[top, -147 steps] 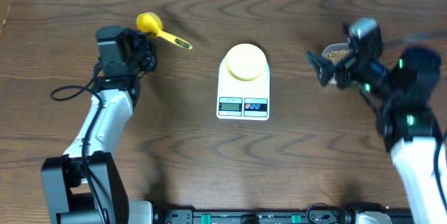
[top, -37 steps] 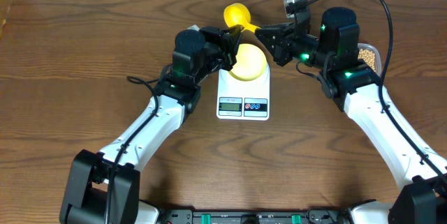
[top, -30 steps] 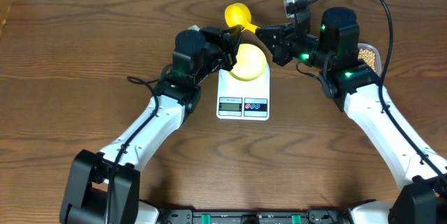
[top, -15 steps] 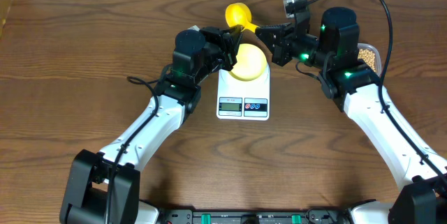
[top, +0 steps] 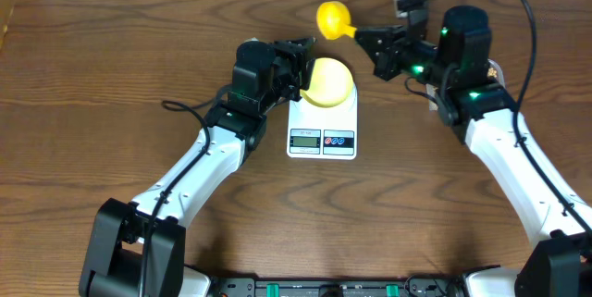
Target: Scoop item into bowl and weigh 50g on scale
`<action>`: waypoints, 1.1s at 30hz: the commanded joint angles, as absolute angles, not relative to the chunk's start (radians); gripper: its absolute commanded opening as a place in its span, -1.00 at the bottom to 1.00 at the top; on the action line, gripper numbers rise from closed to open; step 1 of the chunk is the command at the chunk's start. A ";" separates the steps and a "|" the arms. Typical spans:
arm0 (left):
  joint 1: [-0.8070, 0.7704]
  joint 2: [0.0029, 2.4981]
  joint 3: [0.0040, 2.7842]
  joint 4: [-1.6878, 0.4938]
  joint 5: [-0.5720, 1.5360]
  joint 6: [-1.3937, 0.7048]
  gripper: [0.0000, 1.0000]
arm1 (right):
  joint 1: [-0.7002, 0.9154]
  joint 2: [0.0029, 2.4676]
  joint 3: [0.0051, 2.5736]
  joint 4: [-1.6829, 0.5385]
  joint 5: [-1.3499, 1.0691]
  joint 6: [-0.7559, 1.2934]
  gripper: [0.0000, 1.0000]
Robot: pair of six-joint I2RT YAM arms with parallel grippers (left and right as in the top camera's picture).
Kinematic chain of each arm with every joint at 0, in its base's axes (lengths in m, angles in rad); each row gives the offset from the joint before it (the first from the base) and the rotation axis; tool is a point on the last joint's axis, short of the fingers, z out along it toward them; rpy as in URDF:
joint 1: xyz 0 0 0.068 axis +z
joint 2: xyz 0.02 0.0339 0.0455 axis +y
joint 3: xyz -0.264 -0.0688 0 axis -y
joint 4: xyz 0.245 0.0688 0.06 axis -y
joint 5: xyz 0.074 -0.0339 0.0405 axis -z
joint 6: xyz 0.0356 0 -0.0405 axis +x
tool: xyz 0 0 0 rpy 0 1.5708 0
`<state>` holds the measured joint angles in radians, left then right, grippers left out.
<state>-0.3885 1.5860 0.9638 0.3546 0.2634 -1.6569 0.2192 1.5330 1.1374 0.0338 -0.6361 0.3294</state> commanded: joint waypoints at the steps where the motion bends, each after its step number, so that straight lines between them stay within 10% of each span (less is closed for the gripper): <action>1: -0.376 1.580 0.973 0.350 0.212 -1.053 0.29 | 0.164 1.530 1.156 0.022 -0.674 0.347 -0.98; 8: -0.376 1.580 0.973 0.313 0.223 -0.635 0.96 | 0.082 1.515 1.157 -0.042 -0.747 0.343 -0.98; 33: -0.376 1.580 0.973 0.429 0.254 -0.776 0.77 | 0.159 1.515 1.157 -0.060 -0.829 0.329 -0.98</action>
<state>-0.3798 1.5860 0.9638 0.4171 0.2005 -0.7467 0.1493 1.5314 1.1385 -0.0681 -0.7963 0.3260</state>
